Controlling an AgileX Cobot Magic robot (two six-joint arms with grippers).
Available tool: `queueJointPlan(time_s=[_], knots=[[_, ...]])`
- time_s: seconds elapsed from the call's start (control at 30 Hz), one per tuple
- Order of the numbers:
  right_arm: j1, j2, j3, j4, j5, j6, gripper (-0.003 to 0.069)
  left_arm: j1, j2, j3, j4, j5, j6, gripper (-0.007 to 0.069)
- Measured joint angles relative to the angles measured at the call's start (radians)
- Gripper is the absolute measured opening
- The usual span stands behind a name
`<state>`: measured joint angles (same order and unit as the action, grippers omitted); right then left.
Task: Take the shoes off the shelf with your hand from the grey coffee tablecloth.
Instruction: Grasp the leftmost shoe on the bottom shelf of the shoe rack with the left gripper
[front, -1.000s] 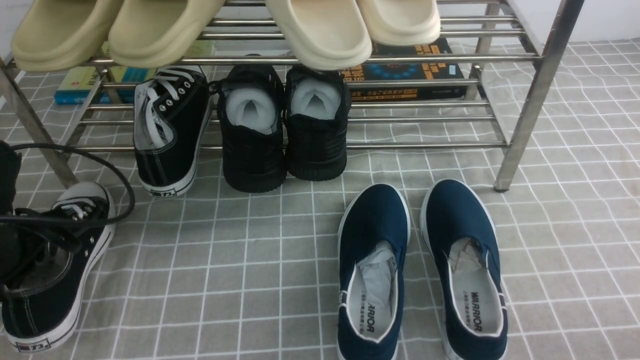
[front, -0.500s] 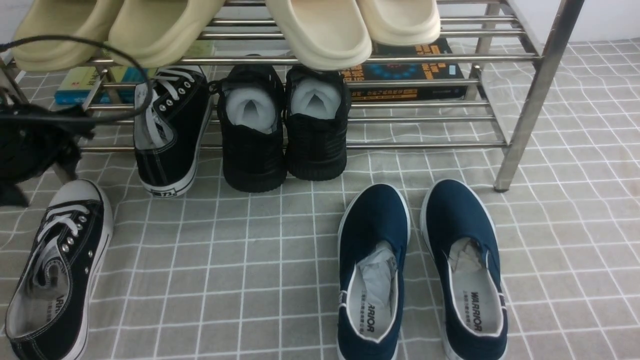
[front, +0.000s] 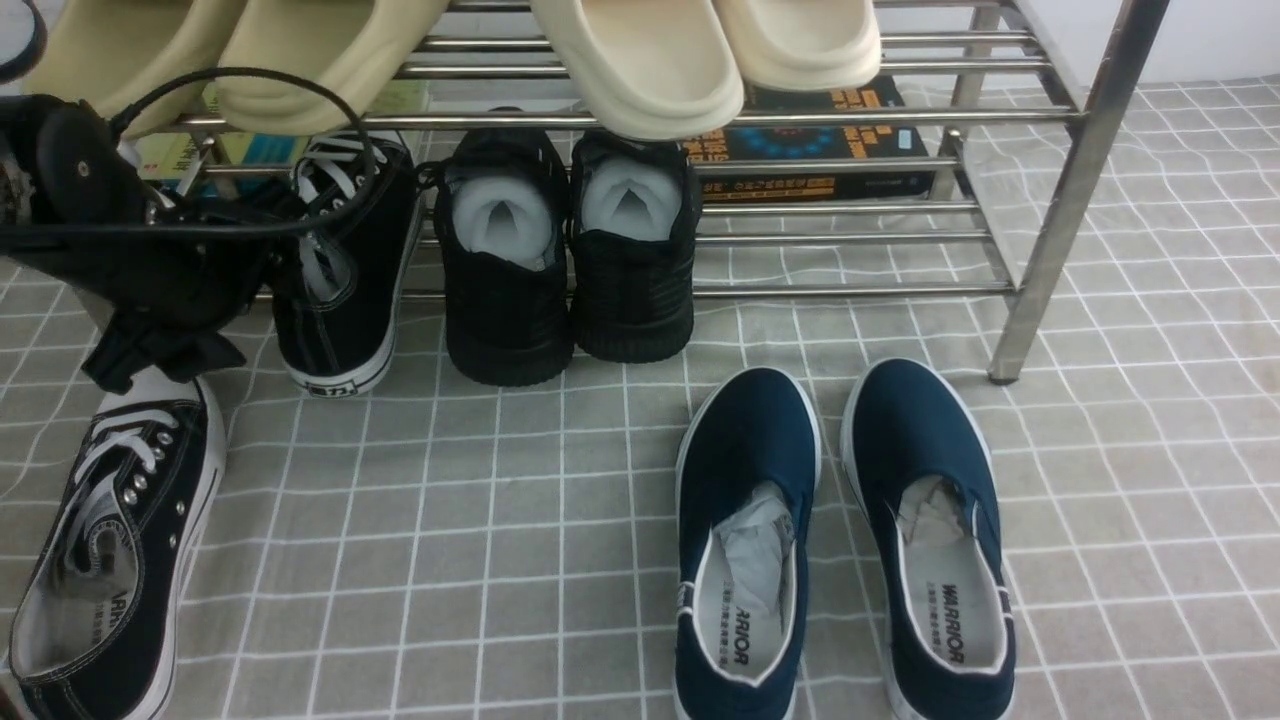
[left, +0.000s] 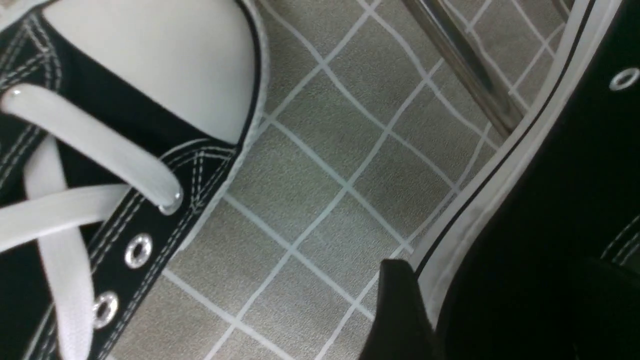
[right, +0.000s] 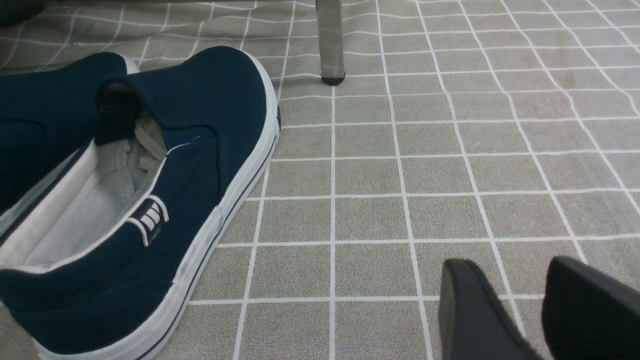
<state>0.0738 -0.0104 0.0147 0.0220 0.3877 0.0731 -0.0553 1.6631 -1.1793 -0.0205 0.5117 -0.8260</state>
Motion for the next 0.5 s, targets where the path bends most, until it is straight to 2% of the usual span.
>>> queueJointPlan(time_s=[0.27, 0.5], knots=[[0.000, 0.000, 0.000, 0.000, 0.000, 0.000, 0.0239, 0.000, -0.064, 0.000, 0.000, 0.003, 0.093, 0.0467], [0.000, 0.000, 0.000, 0.000, 0.000, 0.000, 0.0239, 0.000, -0.051, 0.000, -0.005, -0.040, 0.102, 0.0467]])
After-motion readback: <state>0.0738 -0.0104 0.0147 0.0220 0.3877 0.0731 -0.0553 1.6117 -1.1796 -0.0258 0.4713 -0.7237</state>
